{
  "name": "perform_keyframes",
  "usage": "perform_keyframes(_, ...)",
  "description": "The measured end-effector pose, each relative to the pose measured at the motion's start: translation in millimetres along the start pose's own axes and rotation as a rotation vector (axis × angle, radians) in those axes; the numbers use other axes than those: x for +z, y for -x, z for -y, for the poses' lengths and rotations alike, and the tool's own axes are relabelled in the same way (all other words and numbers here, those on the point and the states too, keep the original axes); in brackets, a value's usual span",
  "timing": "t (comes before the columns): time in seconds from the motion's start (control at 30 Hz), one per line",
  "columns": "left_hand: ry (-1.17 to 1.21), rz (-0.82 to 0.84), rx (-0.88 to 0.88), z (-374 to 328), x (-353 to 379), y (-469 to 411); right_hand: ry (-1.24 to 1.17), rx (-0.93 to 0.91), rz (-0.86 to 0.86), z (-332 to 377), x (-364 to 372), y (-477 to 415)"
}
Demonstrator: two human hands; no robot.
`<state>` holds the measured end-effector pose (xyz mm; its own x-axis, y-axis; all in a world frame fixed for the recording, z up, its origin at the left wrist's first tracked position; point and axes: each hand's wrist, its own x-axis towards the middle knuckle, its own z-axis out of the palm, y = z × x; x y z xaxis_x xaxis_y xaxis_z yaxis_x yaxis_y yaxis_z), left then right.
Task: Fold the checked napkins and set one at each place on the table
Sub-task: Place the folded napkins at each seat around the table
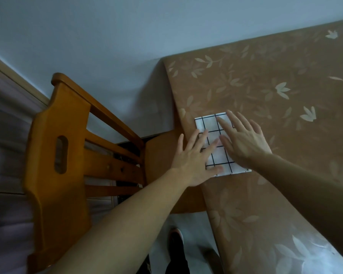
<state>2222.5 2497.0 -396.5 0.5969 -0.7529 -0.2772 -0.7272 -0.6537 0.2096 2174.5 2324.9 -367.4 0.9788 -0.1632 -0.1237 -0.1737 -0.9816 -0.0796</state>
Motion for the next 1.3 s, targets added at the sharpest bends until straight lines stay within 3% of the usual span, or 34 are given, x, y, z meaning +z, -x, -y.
perform_keyframes(0.2,0.013,0.000,-0.048,-11.3,9.7,-2.3,-0.081,0.147,0.085,8.1,13.9,-28.6)
perform_keyframes(0.53,0.011,-0.005,-0.089,-16.1,10.4,1.7,-0.195,0.119,-0.040,6.1,23.6,-33.5)
perform_keyframes(1.3,-0.015,0.000,-0.096,-7.8,11.3,7.3,-0.186,0.116,-0.029,11.9,26.8,-28.3)
